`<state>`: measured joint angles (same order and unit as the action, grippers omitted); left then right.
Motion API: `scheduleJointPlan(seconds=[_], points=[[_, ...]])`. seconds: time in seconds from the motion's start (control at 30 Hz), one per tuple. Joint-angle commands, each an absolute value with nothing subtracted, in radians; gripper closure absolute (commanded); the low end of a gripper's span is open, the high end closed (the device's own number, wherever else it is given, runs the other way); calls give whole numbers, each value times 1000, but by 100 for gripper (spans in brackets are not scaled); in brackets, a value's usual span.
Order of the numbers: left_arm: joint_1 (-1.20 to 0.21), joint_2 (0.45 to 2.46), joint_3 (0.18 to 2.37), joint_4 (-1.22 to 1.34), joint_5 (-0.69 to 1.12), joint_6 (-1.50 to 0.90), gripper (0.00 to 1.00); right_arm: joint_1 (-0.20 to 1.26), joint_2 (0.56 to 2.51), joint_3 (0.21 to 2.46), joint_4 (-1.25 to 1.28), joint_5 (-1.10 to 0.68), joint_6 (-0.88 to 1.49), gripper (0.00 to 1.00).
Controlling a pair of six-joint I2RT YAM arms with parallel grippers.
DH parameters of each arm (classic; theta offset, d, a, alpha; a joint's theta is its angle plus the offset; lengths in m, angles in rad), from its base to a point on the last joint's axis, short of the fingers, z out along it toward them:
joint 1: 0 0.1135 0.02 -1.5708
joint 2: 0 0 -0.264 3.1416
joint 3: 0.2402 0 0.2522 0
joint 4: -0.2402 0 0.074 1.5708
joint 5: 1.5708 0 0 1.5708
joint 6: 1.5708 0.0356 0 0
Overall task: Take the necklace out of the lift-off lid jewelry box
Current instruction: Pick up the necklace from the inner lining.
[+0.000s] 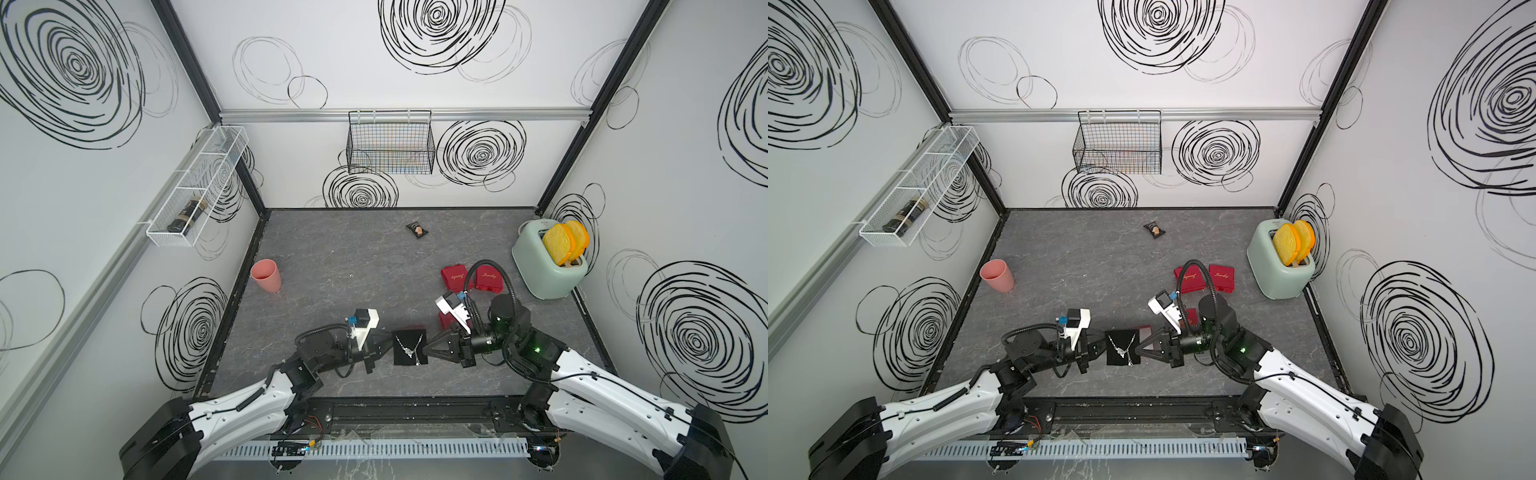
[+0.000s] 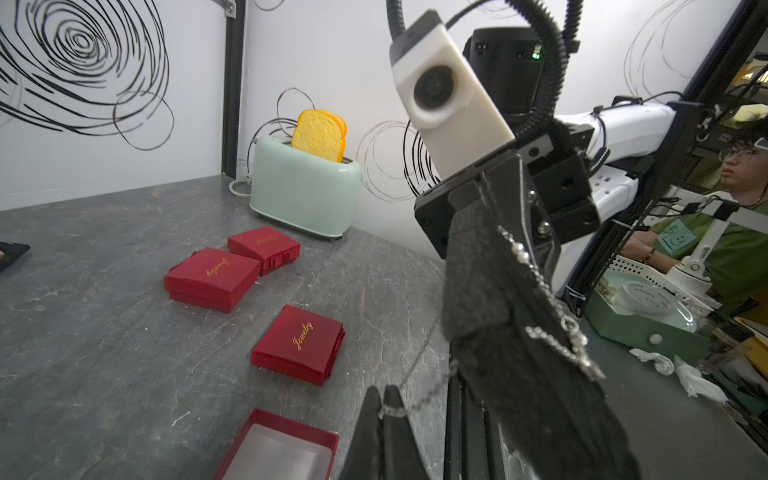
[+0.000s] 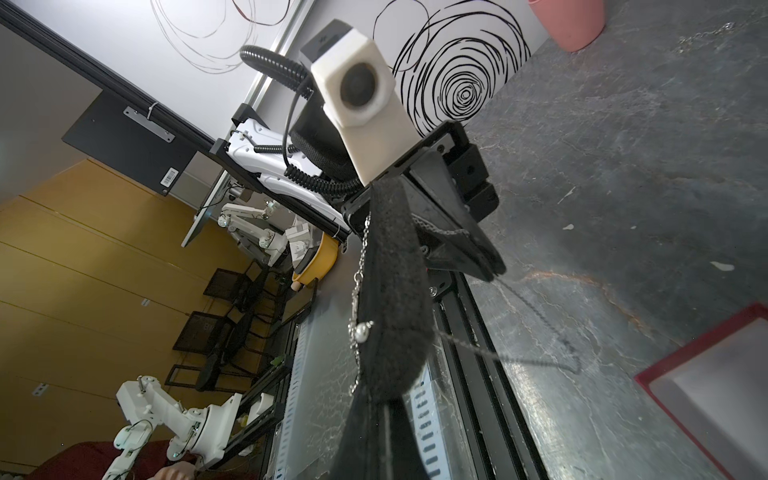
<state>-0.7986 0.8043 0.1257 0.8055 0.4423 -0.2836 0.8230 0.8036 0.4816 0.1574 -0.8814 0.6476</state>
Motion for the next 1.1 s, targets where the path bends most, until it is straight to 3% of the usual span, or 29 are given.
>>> scheduleJointPlan(seconds=[0.0,0.67,1.07], points=[[-797,775,173,807,387,-253,100,825,774,482,139,-875,638,98],[-693,679,268,725,431,-222,100,798,686,380,125,-827,679,99],[-682,774,348,762,446,-197,100,851,850,353,203,-915,680,100]])
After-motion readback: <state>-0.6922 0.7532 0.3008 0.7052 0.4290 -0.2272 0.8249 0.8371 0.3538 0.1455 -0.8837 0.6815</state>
